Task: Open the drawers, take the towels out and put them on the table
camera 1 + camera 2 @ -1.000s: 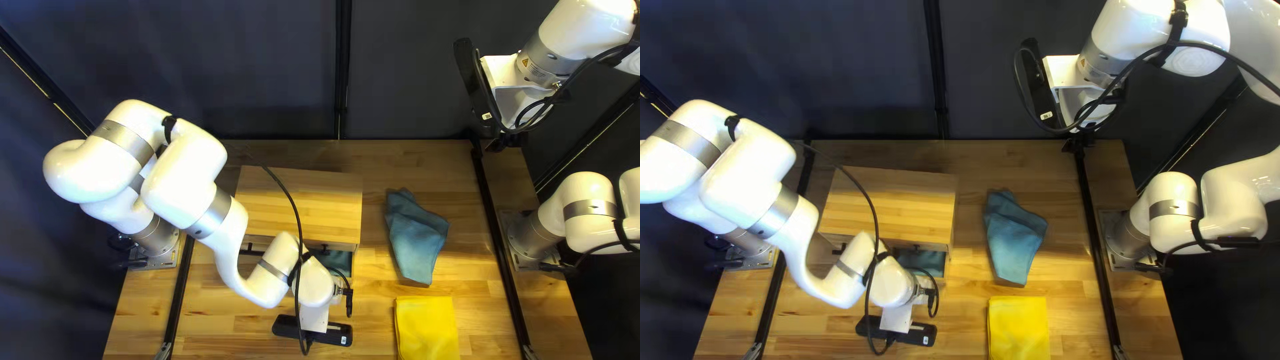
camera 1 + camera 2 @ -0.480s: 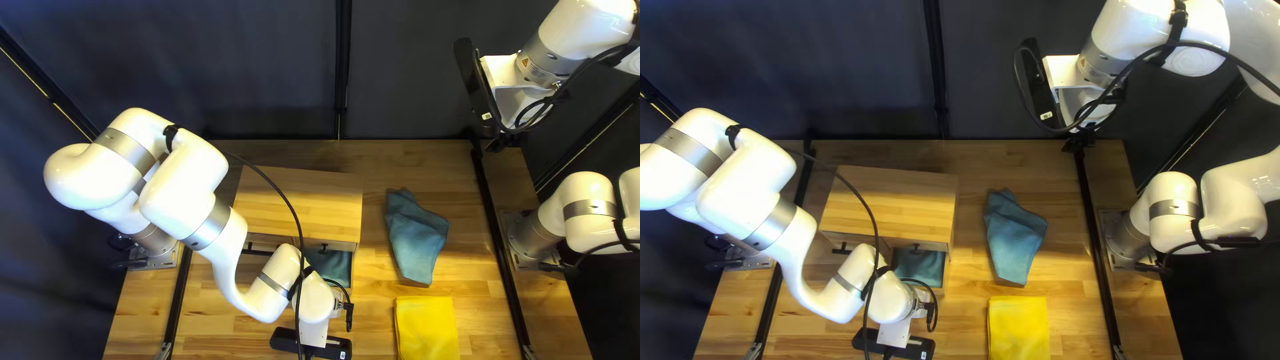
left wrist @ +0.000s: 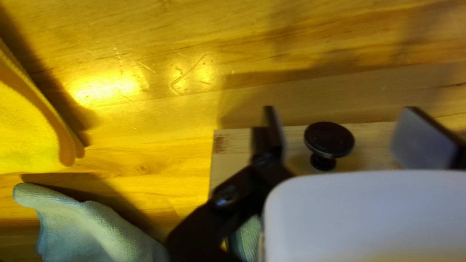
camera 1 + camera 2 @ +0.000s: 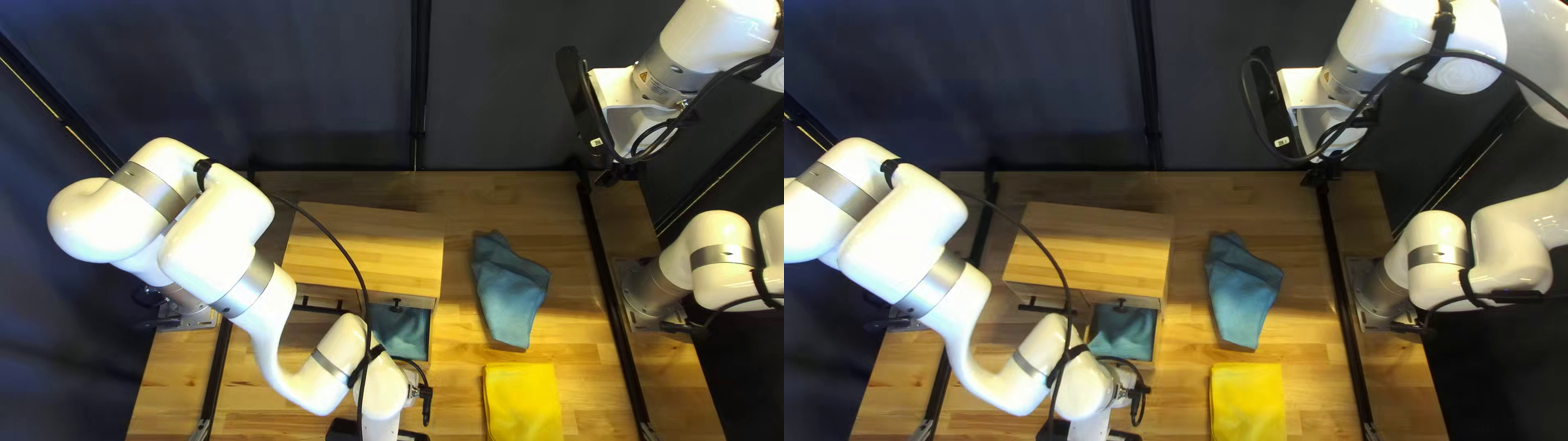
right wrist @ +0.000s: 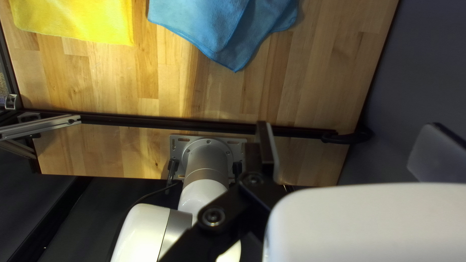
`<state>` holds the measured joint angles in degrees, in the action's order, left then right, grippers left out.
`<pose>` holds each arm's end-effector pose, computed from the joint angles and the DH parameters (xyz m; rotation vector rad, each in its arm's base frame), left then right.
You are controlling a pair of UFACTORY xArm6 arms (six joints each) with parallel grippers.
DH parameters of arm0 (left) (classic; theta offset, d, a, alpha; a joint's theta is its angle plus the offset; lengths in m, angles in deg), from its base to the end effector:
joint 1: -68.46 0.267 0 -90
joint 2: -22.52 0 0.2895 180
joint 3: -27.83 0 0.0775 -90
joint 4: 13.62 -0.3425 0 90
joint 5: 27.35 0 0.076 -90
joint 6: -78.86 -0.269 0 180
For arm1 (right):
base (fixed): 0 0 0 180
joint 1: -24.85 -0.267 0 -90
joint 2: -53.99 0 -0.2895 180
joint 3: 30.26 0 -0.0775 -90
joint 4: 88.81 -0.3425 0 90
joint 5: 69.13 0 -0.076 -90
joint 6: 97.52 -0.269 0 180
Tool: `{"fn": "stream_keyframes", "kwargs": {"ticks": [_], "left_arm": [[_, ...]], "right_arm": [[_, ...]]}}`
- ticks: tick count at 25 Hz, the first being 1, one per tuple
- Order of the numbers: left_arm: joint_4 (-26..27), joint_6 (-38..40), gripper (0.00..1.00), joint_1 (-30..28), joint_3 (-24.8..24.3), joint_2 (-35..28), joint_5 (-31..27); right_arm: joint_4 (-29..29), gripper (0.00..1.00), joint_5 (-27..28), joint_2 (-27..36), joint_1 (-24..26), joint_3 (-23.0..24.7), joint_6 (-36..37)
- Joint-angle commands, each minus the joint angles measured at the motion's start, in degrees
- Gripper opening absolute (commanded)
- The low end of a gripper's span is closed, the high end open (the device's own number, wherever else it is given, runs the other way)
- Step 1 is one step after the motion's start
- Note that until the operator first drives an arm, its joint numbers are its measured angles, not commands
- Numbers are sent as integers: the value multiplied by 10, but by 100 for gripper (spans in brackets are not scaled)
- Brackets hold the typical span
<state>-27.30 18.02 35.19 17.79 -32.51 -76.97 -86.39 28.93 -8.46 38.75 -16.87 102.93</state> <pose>0.4550 -0.2545 0.0457 -1.8498 2.3430 0.1794 0.2722 -0.0794 0.4234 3.0632 0.1628 0.1374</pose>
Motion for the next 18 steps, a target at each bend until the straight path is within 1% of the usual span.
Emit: {"fn": "stream_keyframes", "kwargs": {"ticks": [1, 6, 10, 18], "left_arm": [[-2, 7, 100, -7, 6, -3, -12], [-8, 8, 100, 1, -7, -19, -14], [-15, 12, 100, 12, -7, -25, -15], [-30, 26, 100, 16, -11, -54, -41]], "right_arm": [[0, 100, 0, 0, 0, 0, 0], [0, 100, 0, 0, 0, 0, 0], [0, 100, 0, 0, 0, 0, 0], [0, 100, 0, 0, 0, 0, 0]]}}
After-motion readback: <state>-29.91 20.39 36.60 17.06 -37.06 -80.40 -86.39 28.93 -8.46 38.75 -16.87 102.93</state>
